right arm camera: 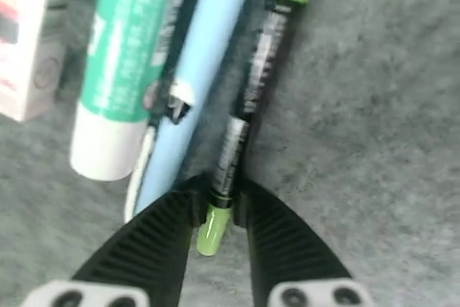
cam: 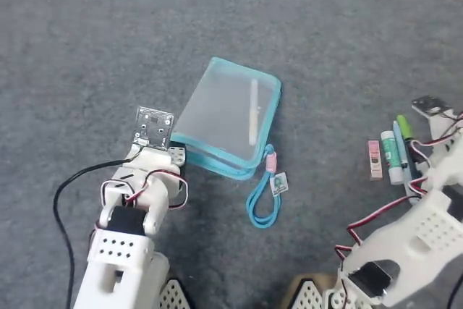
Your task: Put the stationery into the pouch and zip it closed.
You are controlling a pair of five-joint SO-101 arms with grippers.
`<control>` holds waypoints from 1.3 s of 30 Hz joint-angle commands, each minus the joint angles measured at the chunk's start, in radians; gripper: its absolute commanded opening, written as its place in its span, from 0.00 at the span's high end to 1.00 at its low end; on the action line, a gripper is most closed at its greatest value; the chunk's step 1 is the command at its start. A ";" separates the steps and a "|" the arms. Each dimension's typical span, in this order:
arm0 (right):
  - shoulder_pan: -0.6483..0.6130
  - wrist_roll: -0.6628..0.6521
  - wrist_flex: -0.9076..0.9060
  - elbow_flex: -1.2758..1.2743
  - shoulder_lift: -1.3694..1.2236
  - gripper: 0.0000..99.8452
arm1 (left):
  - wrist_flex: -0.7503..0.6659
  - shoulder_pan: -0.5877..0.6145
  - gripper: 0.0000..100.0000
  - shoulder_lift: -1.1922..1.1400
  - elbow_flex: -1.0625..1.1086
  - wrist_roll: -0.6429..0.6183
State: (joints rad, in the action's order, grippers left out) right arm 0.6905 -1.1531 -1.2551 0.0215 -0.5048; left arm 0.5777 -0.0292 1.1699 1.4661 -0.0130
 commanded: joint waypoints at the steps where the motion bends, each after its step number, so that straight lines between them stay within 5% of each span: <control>1: 0.015 0.051 0.016 0.008 0.015 0.99 | 0.002 0.009 0.99 -0.003 -0.047 -0.015; 7: 0.015 0.201 -0.107 0.006 0.243 0.99 | 0.000 0.009 0.99 -0.003 -0.047 -0.017; 15: -0.133 0.227 -0.325 -0.092 0.711 0.99 | -0.002 0.009 0.99 -0.002 -0.047 -0.018; 19: -0.312 0.279 -0.400 -0.209 0.978 0.99 | -0.002 0.009 0.99 -0.002 -0.047 -0.018; 25: -0.797 0.318 -0.539 -0.364 1.313 0.99 | -0.051 0.009 0.99 -0.008 -0.047 -0.035; 31: -1.199 0.400 -0.535 -0.526 1.360 0.99 | -0.057 -0.021 0.99 -0.008 -0.053 -0.069; 39: -1.268 0.531 -0.510 -0.529 1.218 0.99 | -0.055 -0.080 0.99 -0.008 -0.051 -0.069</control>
State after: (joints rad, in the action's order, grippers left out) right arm -0.5600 -0.6851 -1.7522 -0.5109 0.7825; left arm 0.5593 -0.0798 1.1699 1.4661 -0.0637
